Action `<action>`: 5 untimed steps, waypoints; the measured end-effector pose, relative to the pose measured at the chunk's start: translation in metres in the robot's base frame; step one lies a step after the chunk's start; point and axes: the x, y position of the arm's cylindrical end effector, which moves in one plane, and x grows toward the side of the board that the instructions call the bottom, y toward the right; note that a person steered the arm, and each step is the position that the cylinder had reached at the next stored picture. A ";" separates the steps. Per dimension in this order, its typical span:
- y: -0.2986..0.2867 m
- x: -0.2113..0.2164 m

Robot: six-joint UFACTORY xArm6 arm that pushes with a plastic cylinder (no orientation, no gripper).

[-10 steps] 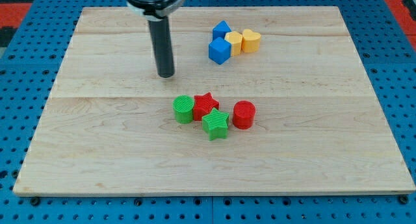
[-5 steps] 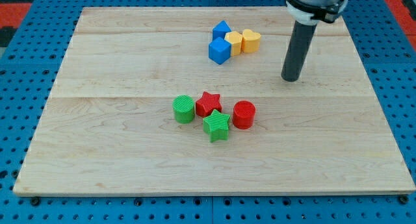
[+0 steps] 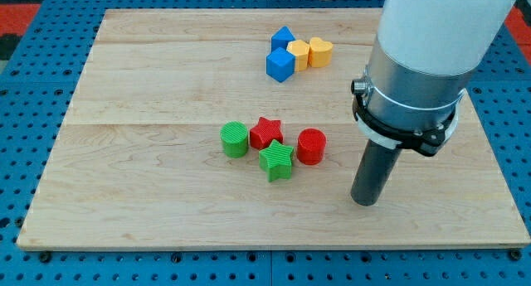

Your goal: Point your arm to the red circle

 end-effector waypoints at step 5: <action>-0.002 -0.072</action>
